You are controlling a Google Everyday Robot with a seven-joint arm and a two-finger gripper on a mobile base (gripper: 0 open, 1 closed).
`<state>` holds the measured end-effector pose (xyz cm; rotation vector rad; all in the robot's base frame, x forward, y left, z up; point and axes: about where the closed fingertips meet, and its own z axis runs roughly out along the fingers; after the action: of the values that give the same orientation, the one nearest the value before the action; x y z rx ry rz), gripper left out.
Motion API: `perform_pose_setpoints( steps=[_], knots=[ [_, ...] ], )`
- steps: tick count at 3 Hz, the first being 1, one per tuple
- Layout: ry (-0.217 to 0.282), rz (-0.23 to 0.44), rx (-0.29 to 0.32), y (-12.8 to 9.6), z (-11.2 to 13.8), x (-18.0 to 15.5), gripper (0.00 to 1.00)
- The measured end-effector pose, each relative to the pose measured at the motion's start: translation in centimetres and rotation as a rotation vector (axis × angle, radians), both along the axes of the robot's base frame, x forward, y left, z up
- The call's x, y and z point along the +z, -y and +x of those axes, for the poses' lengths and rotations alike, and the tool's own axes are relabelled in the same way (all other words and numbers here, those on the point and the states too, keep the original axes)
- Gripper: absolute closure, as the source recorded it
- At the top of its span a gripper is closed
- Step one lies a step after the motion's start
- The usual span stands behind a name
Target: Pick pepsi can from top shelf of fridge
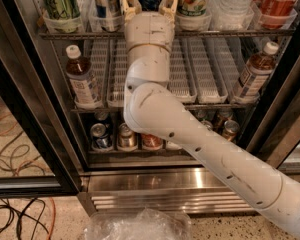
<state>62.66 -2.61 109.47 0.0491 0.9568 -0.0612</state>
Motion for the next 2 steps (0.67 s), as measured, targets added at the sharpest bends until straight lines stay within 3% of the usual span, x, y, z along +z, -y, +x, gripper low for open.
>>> perform_pose_setpoints(
  steps=[2],
  knots=[
    [-0.028, -0.013, 0.013, -0.5, 2.5, 0.0, 0.32]
  ],
)
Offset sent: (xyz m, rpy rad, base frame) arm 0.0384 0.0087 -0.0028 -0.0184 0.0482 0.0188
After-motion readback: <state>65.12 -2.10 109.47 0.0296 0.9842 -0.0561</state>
